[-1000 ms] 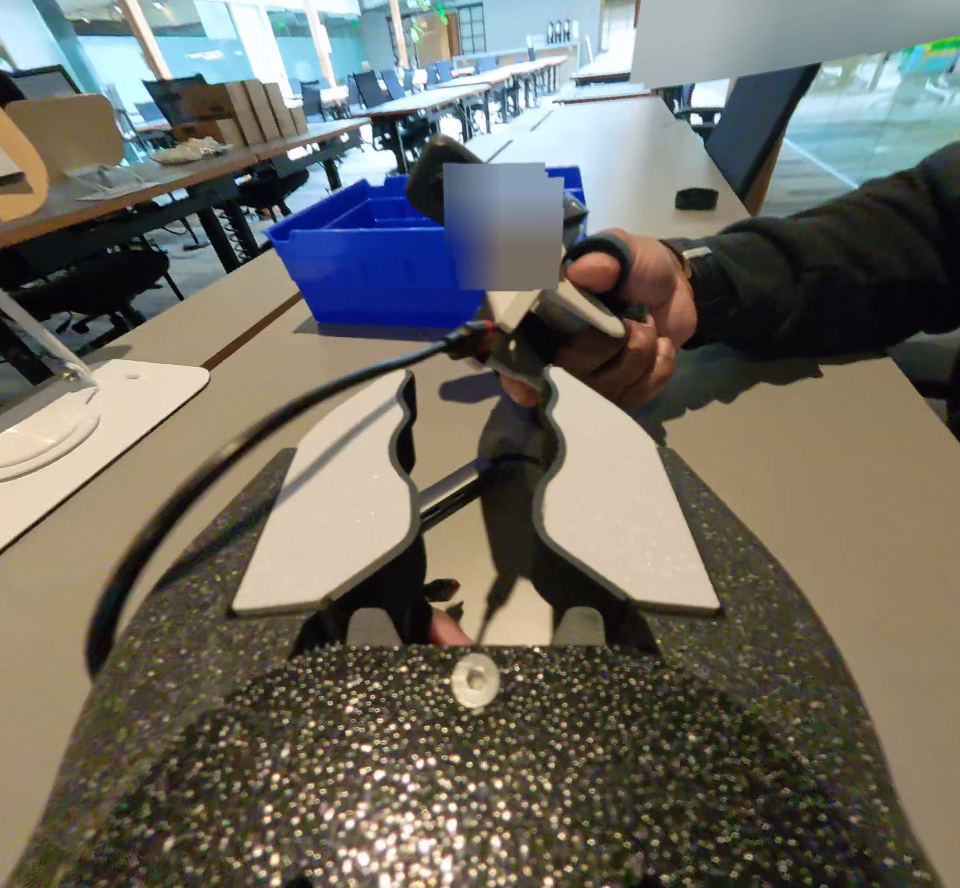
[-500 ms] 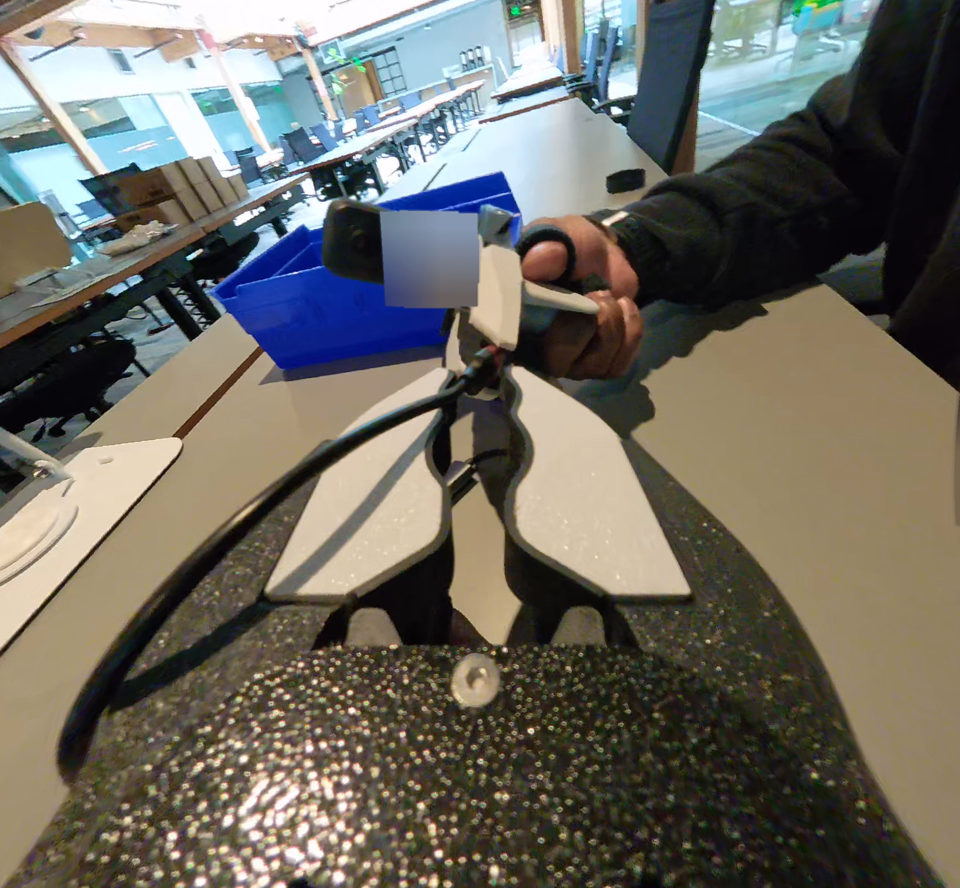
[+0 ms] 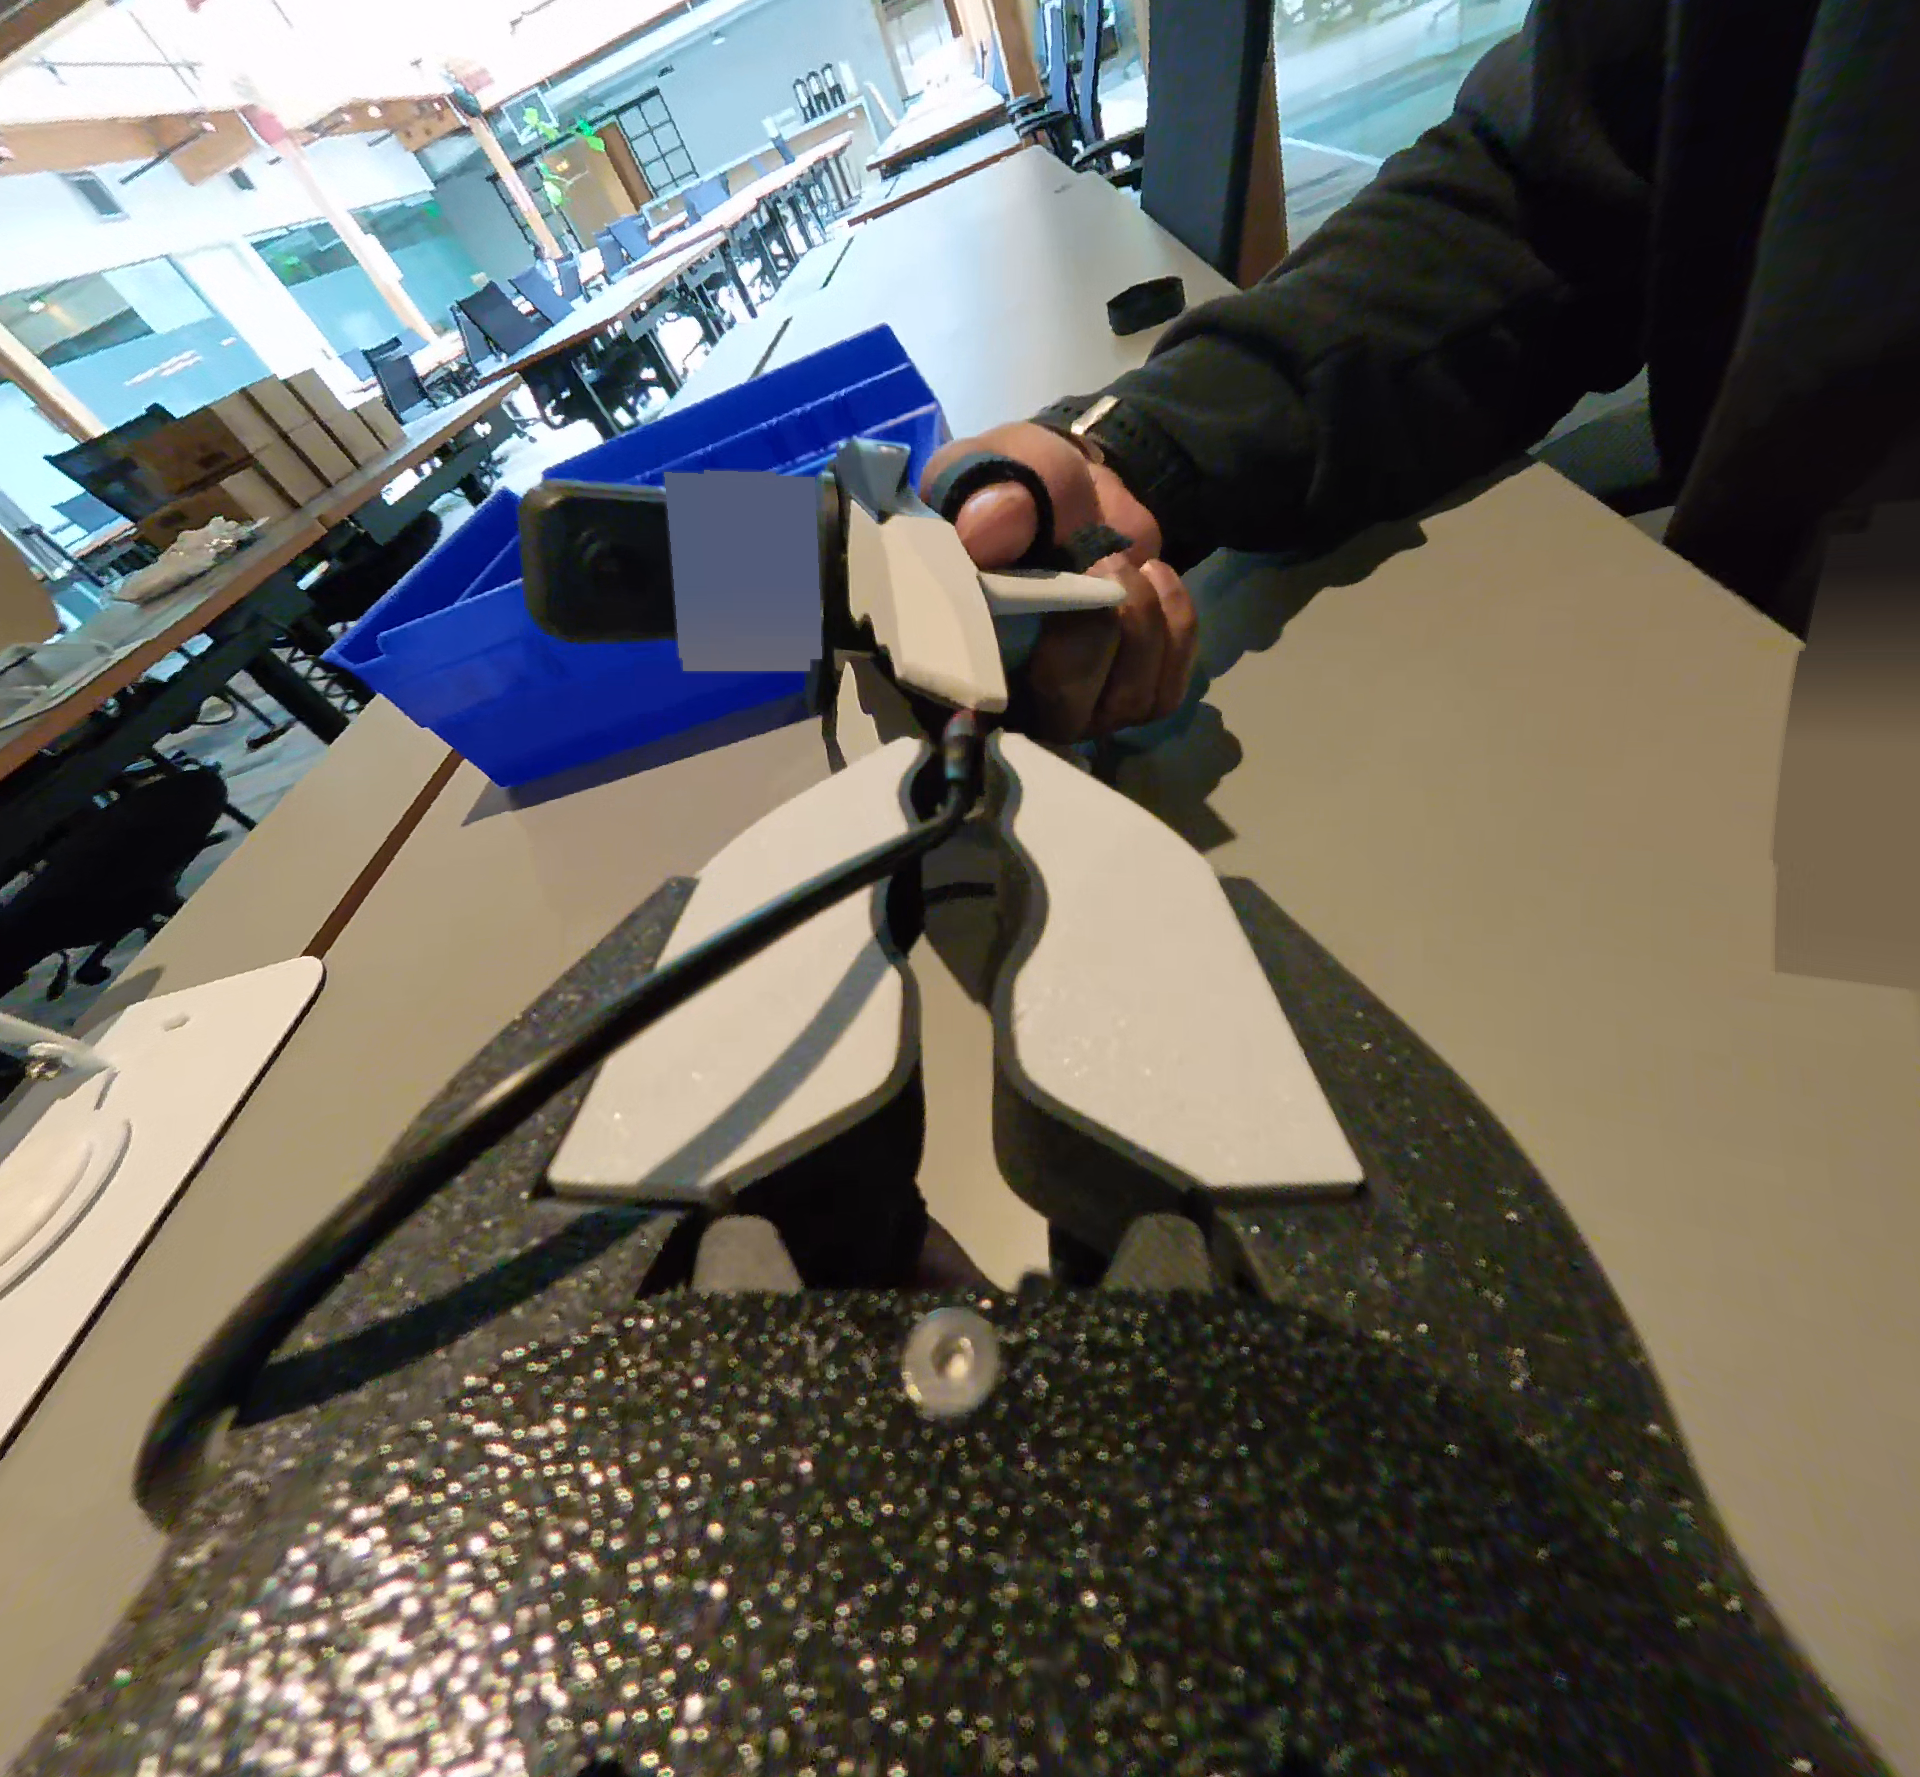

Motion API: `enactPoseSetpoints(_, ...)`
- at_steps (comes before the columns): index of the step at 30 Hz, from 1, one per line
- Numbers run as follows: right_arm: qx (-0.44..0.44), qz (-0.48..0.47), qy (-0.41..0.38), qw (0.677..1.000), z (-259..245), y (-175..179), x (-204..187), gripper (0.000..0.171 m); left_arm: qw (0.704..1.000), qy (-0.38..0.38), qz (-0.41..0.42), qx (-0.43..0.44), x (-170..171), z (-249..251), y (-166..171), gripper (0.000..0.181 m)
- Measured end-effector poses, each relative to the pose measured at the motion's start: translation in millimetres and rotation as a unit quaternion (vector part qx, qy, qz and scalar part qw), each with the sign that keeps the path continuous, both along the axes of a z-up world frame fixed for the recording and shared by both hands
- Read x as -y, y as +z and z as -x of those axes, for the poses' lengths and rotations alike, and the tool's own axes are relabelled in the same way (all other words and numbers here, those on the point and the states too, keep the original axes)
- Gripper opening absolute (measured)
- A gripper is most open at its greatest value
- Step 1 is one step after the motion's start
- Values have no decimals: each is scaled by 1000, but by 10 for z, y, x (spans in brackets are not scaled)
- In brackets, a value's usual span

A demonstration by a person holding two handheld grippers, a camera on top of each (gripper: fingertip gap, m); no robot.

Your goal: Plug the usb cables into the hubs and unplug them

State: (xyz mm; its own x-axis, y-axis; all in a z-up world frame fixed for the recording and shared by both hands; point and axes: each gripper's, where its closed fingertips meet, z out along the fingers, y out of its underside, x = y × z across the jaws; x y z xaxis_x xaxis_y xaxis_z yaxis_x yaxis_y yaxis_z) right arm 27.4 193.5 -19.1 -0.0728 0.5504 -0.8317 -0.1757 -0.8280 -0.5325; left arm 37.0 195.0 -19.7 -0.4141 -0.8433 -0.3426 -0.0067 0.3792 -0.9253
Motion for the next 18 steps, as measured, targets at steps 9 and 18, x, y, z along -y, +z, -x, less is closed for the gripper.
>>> enactPoseSetpoints(9,20,-13,-76,997,-159,-6,-225,15,997,76,15,-23,-209,-128,-8,7)
enactPoseSetpoints(18,279,-110,-244,922,-696,-353,-635,30,962,185,188,-71,-708,-107,-12,7)
